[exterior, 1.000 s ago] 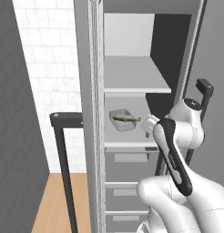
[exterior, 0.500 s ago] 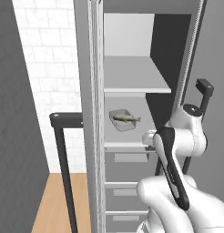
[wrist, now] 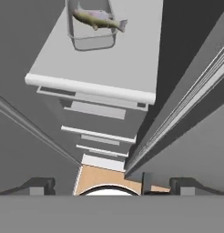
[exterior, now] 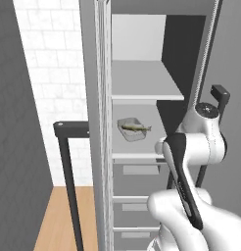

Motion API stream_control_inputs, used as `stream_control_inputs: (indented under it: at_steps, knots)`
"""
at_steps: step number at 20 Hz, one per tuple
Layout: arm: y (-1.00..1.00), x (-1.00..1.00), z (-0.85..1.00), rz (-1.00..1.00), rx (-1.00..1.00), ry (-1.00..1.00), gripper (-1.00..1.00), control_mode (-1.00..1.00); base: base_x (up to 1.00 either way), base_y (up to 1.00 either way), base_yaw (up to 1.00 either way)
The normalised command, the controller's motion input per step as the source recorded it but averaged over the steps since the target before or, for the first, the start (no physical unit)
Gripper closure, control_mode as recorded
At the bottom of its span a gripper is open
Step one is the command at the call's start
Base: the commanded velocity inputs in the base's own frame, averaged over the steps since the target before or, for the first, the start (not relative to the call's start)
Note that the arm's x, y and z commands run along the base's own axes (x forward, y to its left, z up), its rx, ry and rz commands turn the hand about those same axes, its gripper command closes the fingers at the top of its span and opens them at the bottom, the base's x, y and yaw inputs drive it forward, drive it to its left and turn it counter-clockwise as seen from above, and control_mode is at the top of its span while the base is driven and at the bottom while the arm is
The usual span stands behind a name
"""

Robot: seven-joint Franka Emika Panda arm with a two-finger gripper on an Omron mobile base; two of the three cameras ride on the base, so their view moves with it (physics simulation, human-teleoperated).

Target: Take the meat container that has the fish and place it on the second highest rack of the freezer. Then take the vegetable container that has the lemon and eggplant and place it on the highest rack of the freezer.

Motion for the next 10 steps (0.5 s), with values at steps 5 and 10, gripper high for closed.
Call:
stream_control_inputs:
  at_steps: [5,10]
  knots:
    - [0.0,-0.39,0.95,0.0,0.0,0.0,-1.0,-1.0,0.0,0.0,0.0]
    - [-0.01,-0.46,0.8,-0.03,0.0,0.0,-1.0,-1.0,0.0,0.0,0.0]
